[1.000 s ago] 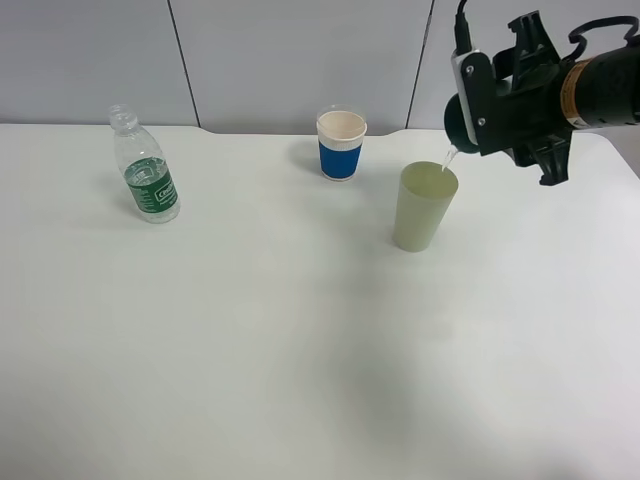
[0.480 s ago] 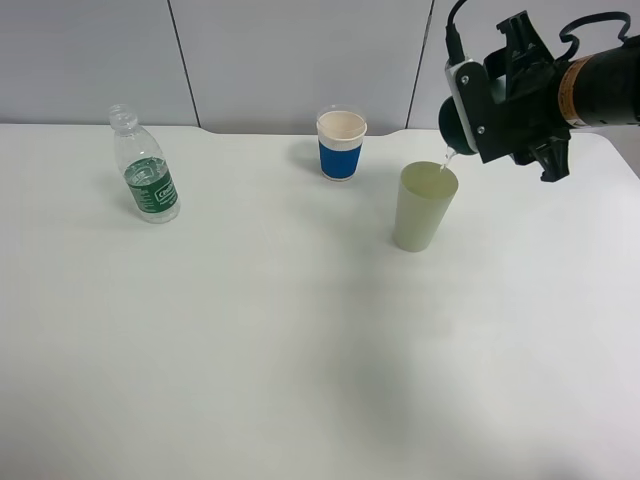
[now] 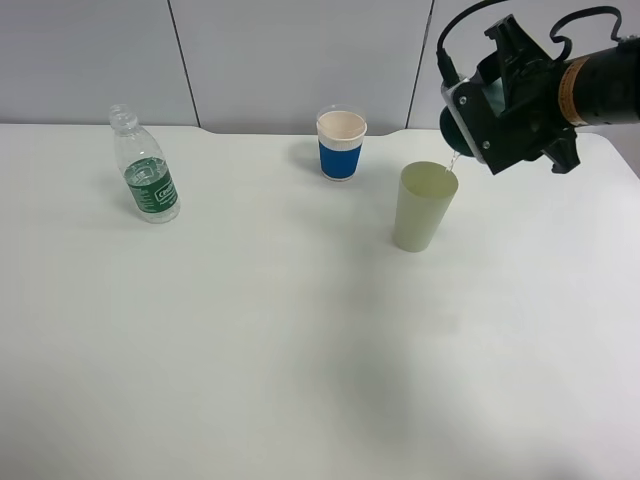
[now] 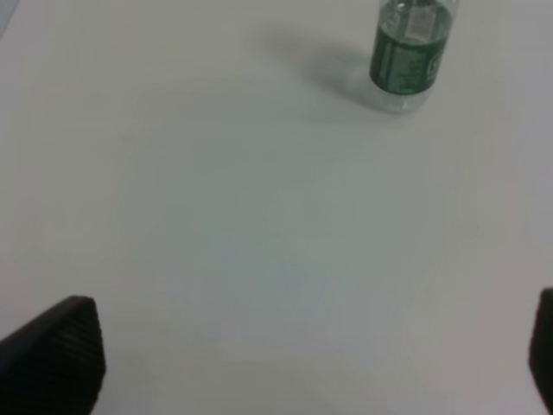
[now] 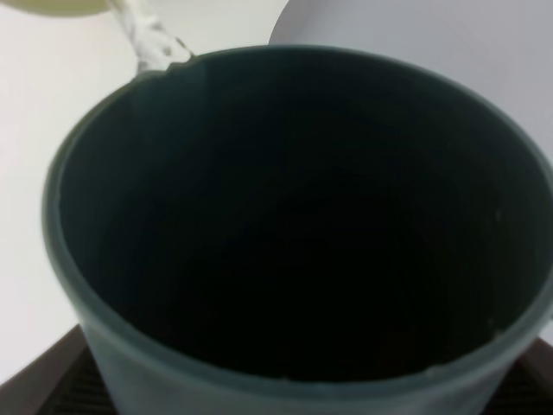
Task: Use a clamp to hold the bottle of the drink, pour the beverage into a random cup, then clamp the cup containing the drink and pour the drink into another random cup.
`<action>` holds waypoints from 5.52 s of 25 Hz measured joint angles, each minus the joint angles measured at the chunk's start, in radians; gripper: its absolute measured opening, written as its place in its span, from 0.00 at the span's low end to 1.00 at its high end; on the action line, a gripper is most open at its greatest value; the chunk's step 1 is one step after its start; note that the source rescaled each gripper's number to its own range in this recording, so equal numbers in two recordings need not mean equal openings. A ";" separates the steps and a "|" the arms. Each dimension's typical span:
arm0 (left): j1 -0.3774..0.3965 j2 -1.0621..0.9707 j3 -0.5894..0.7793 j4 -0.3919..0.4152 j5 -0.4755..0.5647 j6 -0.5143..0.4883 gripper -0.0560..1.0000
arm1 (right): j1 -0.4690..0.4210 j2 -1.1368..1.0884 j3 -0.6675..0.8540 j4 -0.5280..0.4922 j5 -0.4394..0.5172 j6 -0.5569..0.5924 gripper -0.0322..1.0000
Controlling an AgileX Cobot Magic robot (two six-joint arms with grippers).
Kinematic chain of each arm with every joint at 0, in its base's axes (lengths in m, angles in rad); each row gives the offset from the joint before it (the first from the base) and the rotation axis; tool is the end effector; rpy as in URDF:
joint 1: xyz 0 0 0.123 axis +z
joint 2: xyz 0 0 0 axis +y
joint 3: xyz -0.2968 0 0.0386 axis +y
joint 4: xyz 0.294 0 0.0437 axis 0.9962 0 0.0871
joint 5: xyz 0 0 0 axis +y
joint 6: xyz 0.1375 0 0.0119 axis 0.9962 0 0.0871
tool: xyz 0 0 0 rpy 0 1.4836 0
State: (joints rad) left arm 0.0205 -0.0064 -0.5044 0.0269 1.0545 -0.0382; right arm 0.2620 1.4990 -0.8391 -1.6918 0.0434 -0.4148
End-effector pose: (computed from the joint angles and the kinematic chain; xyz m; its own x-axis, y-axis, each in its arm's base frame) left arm 0.0618 0.0045 0.2806 -0.4394 -0.0339 -0.8976 -0.0524 0.9986 -0.0121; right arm 0.3807 0.0958 0.2020 0.4574 -0.7667 0.4505 -0.3321 -0.6172 -0.7132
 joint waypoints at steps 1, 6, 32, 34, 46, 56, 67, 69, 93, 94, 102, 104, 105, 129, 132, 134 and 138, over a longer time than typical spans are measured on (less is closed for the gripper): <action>0.000 0.000 0.000 0.000 0.000 0.000 1.00 | 0.000 0.000 0.000 -0.010 0.000 0.000 0.04; 0.000 0.000 0.000 0.000 0.000 0.000 1.00 | 0.000 0.000 0.000 -0.036 0.000 -0.001 0.04; 0.000 0.000 0.000 0.000 0.000 0.000 1.00 | 0.000 0.000 0.000 0.458 -0.259 0.133 0.04; 0.000 0.000 0.000 0.000 0.000 0.000 1.00 | 0.000 0.000 0.000 0.551 -0.360 0.159 0.04; 0.000 0.000 0.000 0.000 0.000 0.000 1.00 | 0.102 0.000 -0.001 0.853 -0.792 0.425 0.04; 0.000 0.000 0.000 0.000 0.000 0.000 1.00 | 0.339 0.017 -0.001 1.156 -0.761 0.431 0.04; 0.000 0.000 0.000 0.000 0.000 0.000 1.00 | 0.457 0.203 -0.001 1.496 -0.783 0.501 0.04; 0.000 0.000 0.000 0.000 0.000 0.000 1.00 | 0.457 0.248 -0.001 1.528 -0.807 0.548 0.04; 0.000 0.000 0.000 0.000 0.000 0.000 1.00 | 0.460 0.634 -0.105 1.377 -0.910 0.498 0.04; 0.000 0.000 0.000 0.000 0.000 0.000 1.00 | 0.460 0.648 -0.111 1.367 -0.911 0.477 0.04; 0.000 0.000 0.000 0.000 0.000 0.000 1.00 | 0.460 0.736 -0.120 1.337 -0.991 0.428 0.04; 0.000 0.000 0.000 0.000 0.000 0.000 1.00 | 0.460 0.755 -0.120 1.337 -1.009 0.427 0.04; 0.000 0.000 0.000 0.000 0.000 0.000 1.00 | 0.460 0.763 -0.120 1.337 -1.008 0.427 0.04; 0.000 0.000 0.000 0.000 0.000 0.000 1.00 | 0.460 0.772 -0.121 1.326 -1.008 0.482 0.28; 0.000 0.000 0.000 0.000 0.000 0.000 1.00 | 0.460 0.772 -0.121 1.326 -1.006 0.536 0.83; 0.000 0.000 0.000 0.000 0.000 0.000 1.00 | 0.460 0.769 -0.121 1.323 -1.005 0.551 0.93; 0.000 0.000 0.000 0.000 0.000 0.000 1.00 | 0.460 0.717 -0.120 1.289 -0.992 0.558 0.99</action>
State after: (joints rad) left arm 0.0205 -0.0064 -0.5044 0.0269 1.0545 -0.0382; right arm 0.7216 2.2165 -0.9595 -0.4030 -0.9483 0.1429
